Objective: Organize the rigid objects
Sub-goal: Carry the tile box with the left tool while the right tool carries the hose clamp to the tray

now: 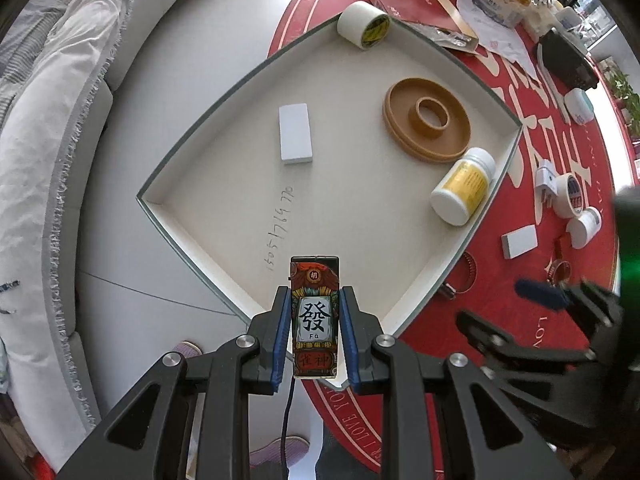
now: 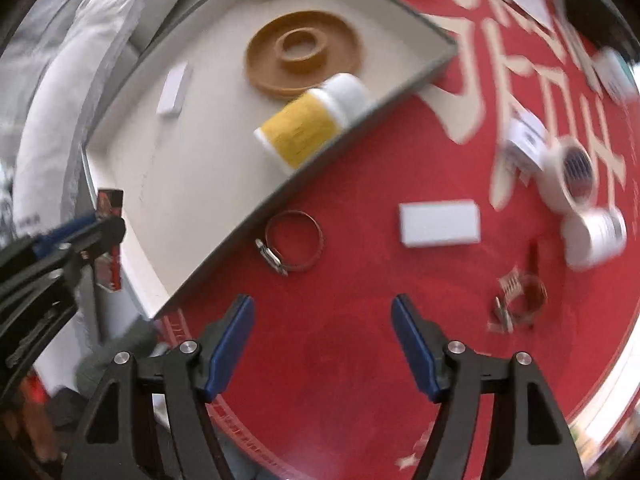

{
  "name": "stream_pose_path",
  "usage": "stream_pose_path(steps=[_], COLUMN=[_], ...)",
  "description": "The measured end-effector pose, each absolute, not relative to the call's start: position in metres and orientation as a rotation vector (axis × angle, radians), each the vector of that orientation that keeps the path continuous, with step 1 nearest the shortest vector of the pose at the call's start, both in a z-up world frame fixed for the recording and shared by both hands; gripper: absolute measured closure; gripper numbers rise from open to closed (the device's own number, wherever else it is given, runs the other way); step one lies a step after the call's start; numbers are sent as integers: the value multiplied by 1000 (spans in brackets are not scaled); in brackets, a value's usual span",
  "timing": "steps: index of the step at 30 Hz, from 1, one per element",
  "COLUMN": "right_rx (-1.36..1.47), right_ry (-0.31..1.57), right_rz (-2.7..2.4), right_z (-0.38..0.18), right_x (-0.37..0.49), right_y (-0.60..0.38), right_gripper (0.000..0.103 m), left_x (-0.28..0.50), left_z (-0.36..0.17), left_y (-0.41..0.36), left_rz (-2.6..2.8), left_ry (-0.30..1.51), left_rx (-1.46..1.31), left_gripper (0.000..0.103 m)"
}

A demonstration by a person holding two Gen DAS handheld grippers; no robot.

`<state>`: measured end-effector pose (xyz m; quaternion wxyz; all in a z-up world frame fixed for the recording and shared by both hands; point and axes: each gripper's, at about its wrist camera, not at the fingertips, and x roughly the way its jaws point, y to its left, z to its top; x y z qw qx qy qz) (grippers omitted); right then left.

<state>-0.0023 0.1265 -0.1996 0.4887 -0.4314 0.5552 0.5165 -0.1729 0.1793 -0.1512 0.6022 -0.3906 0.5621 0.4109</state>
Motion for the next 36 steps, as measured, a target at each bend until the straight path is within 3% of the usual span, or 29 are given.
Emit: stream_pose_path(steps=[7, 8, 9, 10, 11, 12, 19, 36], right_rx=[-1178, -1209, -1209, -1211, -1204, -1181, -975, -697], right_ry=[1169, 1131, 1125, 1140, 1181, 1228, 1376, 1595], right_rz=[1318, 1321, 1328, 1318, 1298, 1278, 1233, 1222], right_z=[-216, -215, -212, -210, -210, -209, -181, -178], right_x=[-28, -33, -34, -34, -32, -26, 22, 76], right_y=[151, 151, 151, 151, 150, 147, 124, 88], right_gripper=[34, 45, 68, 76, 95, 98, 98, 98], left_x=[-180, -182, -182, -183, -184, -184, -183, -183], left_z=[-160, -162, -162, -162, -162, -162, -160, -153], left_y=[185, 186, 186, 187, 188, 188, 187, 184], left_rz=[968, 971, 973, 976, 976, 976, 978, 977], left_ry=[1307, 1308, 1309, 1309, 1308, 1307, 1290, 1280], left_rx=[-936, -938, -939, -941, -944, -945, -946, -935], left_gripper=[77, 77, 77, 77, 77, 77, 77, 77])
